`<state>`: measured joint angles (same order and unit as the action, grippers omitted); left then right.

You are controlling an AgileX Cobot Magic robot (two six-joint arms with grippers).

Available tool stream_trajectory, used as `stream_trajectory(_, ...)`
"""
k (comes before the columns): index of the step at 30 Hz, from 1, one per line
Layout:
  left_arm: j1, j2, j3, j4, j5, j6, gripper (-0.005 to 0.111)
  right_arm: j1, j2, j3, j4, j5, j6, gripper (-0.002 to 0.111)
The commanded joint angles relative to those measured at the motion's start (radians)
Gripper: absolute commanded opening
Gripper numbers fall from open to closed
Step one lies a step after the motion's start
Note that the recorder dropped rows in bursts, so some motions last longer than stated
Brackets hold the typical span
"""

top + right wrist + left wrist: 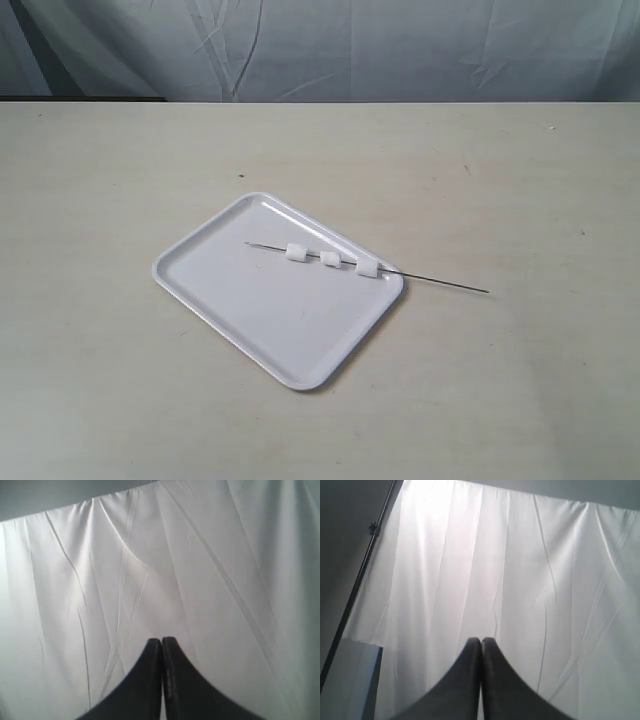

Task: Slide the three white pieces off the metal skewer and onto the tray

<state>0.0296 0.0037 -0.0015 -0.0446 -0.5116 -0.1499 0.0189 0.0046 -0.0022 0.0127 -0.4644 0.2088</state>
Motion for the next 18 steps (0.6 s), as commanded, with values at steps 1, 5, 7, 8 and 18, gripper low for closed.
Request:
stream_trajectory(1, 0.000, -0.004, 0.001, 0.015, -0.049, -0.025, 0.000, 0.001, -0.005, 0.002, 0.016, -0.001, 0.088, 0.000)
stream_trajectory(5, 0.000, -0.004, 0.001, 0.015, -0.131, -0.059, 0.000, 0.001, -0.005, 0.002, 0.016, -0.075, 0.148, 0.000)
stream_trajectory(7, 0.000, -0.004, -0.051, 0.015, -0.205, -0.065, 0.000, 0.001, -0.005, -0.030, 0.033, -0.156, 0.148, 0.000)
stream_trajectory(8, 0.000, -0.004, -0.085, 0.013, -0.220, -0.092, 0.000, 0.001, -0.005, -0.069, 0.048, -0.175, 0.148, 0.000)
stream_trajectory(18, 0.000, 0.239, -0.749, 0.434, -0.177, -0.334, 0.000, 0.004, 0.230, -0.864, -0.122, 0.179, 0.107, 0.000)
